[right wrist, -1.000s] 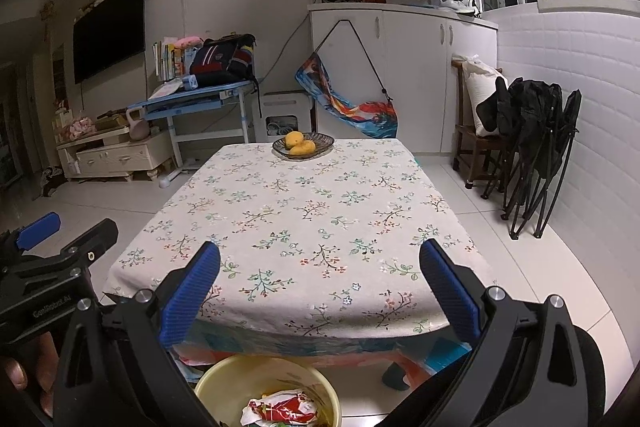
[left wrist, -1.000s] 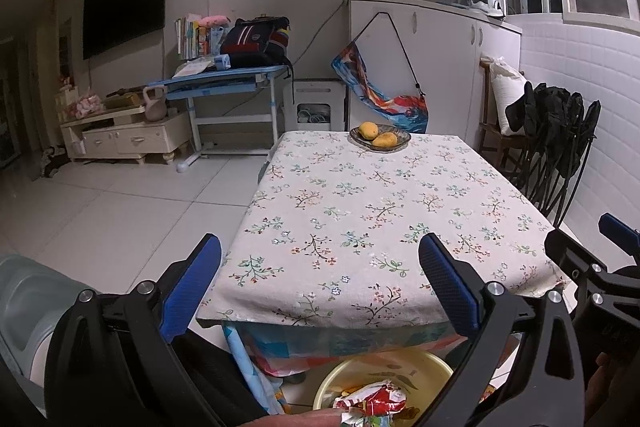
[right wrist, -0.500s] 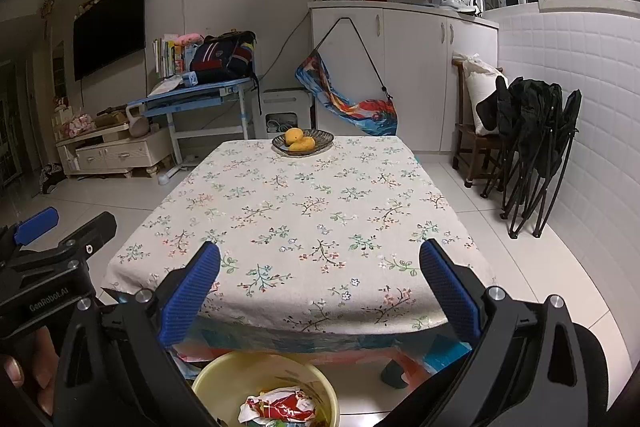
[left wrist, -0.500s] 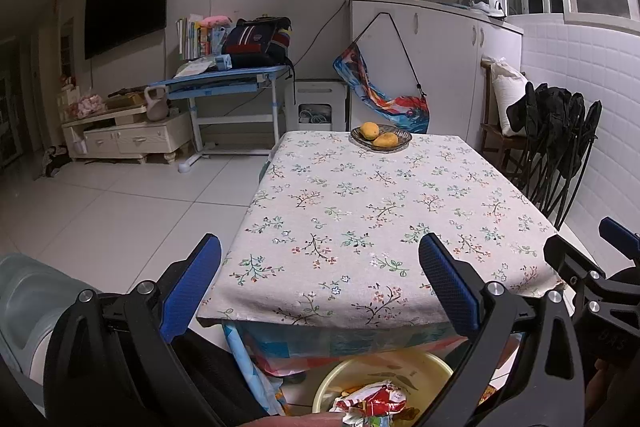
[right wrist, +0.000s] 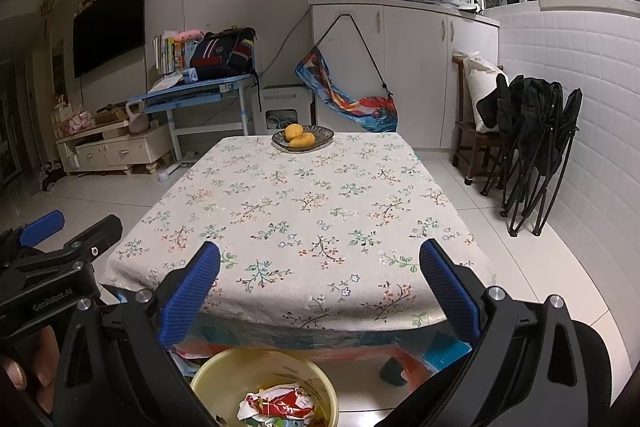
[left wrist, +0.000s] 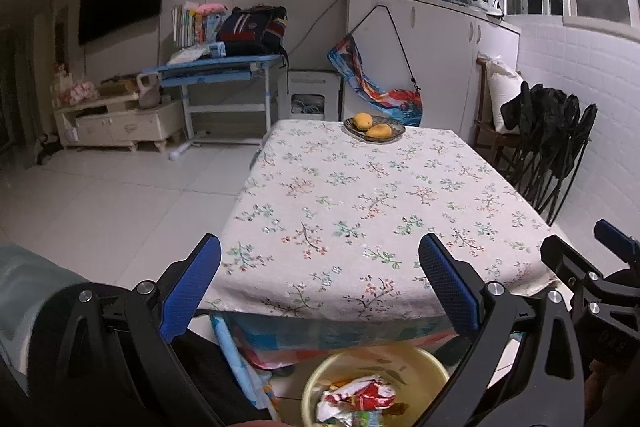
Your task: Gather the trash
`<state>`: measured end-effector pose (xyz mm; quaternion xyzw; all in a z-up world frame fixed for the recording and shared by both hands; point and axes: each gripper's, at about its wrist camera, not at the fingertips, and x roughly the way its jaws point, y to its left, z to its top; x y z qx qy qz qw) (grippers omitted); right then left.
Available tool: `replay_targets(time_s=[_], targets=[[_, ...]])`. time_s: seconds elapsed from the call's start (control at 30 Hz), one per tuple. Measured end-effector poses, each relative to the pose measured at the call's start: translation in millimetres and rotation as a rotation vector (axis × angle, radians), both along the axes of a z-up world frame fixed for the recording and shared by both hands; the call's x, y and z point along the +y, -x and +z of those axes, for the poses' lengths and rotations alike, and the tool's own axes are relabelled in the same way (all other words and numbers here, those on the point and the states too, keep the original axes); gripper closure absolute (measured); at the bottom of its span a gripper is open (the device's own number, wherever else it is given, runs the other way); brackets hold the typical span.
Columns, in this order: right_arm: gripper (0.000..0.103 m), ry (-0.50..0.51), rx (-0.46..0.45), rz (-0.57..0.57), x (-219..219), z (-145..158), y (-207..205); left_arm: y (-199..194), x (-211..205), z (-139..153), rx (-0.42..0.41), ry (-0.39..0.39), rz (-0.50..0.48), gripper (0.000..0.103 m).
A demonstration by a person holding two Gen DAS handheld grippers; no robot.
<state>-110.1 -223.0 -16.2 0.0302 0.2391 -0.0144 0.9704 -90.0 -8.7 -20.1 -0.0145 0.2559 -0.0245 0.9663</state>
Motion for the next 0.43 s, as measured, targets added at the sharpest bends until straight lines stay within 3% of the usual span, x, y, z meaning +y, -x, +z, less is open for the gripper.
replay_targets(time_s=[0.17,0.3,0.43], targets=[[0.007,0.0,0.0,0.0,0.5,0.4,0.1,-6.0,-3.1,-8.9,0.046,-0.019,-0.004,0.007],[0.007,0.0,0.0,0.0,0.5,0.5,-0.4,-17.4,-7.0,-18.5,0.143,-0.021,-0.022,0.007],[0.007,0.0,0.001,0.001,0.5,0.4,-0.2,-16.4,-6.1,-20.5,0.134,-0.032,-0.004,0.007]])
